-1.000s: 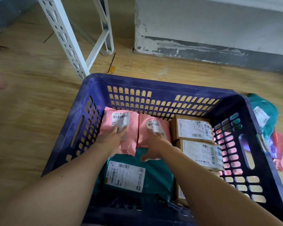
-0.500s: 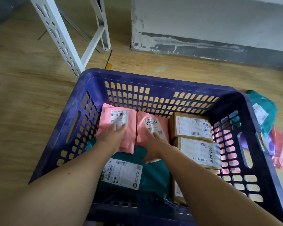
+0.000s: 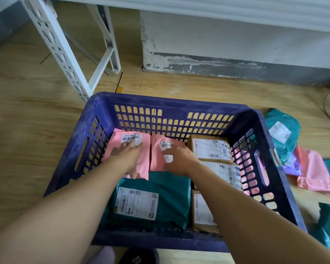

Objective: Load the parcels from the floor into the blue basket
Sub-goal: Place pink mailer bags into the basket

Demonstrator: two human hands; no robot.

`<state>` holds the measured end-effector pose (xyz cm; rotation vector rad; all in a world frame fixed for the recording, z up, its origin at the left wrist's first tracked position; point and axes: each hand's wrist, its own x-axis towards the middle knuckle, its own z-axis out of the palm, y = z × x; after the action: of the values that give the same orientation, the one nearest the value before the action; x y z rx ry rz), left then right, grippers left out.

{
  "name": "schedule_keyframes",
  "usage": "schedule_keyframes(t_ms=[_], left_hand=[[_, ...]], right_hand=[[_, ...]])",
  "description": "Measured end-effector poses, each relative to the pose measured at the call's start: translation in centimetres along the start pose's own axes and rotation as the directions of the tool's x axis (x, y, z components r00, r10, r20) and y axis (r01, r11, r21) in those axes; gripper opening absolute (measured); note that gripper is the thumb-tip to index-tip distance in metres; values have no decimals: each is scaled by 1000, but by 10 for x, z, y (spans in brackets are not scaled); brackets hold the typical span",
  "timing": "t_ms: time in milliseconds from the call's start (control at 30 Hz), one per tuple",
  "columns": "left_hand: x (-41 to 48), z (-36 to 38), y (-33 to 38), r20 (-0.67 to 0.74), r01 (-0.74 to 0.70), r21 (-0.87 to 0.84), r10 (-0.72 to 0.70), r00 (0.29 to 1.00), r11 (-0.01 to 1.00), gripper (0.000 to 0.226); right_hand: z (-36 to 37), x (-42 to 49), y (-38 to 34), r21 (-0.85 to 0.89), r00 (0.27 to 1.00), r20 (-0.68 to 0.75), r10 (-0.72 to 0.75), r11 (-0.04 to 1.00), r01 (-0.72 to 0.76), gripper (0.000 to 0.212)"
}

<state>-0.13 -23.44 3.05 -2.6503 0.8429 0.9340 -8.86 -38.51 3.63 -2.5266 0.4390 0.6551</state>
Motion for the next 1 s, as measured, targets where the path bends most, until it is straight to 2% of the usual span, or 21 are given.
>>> schedule_keyframes(t_ms=[100,200,267,300,467,633,1000], left_hand=[[-7,-21,14,-41,-46,20,47,998,999,107],[-9,-41,34,-196,-142,-52,129,972,989,75],[-13,-54,52,-309,-205,-44,182,934,978,51],[-16,-60,62,-354,-229,-43,199,914,973,47],[-32,-79,117,-492,-356,-91,269,828,930,45],[-42,-86,165,-600,-464,-112,312,737,879,36],[-69,-89,245,-650,-623,-50,448,614,781,31]], right_hand=[[-16,-14,7,19,995,-101,28,999,-26,44],[-36,-35,15,87,981,-181,64,995,-49,30],[-50,-51,22,176,963,-254,91,983,-46,27],[-56,-58,27,210,950,-292,107,977,-45,27],[-72,-81,57,281,891,-411,194,957,-79,32],[-80,-114,83,341,794,-545,271,936,-86,32],[-85,-180,144,441,626,-653,426,886,-143,26]])
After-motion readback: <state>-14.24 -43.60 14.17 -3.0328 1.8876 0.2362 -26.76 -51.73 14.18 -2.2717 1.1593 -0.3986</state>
